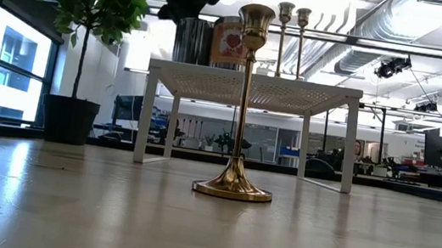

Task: Pick & Place candle stick holders
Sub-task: Put the brown scented candle on the shelf

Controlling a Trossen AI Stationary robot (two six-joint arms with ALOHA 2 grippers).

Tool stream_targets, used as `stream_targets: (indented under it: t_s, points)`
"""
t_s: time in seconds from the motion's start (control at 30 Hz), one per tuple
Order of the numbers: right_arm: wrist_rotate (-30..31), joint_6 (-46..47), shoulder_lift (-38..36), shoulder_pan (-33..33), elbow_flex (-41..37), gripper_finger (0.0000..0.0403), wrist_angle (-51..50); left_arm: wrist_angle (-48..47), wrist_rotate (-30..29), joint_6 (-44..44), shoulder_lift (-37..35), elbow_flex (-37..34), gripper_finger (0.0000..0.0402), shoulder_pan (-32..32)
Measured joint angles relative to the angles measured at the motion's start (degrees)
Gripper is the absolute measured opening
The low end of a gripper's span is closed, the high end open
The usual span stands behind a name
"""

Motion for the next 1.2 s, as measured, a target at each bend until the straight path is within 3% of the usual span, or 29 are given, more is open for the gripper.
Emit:
stream_targets:
  t_s: [0.57,0.87,0.93,1.07,1.2]
  points:
    - [-0.8,0.2,0.0,0.0,0.0,0.0129,-1.0,0.2,-1.4,-0.1,0.0,0.0,0.0013,0.0]
    - [-1.3,0.5,0.0,0.0,0.0,0.0129,-1.1,0.2,-1.2,-6.9,-0.1,0.0,0.0013,0.0]
    - [-1.3,1.2,0.0,0.0,0.0,0.0129,-1.2,-0.1,-2.6,-11.9,-0.1,0.0,0.0013,0.1]
    - [-1.4,1.8,0.0,0.0,0.0,0.0129,-1.8,-2.7,-9.3,-11.6,-0.1,0.0,0.0013,-0.1]
    - [-1.6,2.8,0.0,0.0,0.0,0.0129,-1.9,-2.6,-8.1,-11.2,-0.1,0.0,0.0013,-0.5]
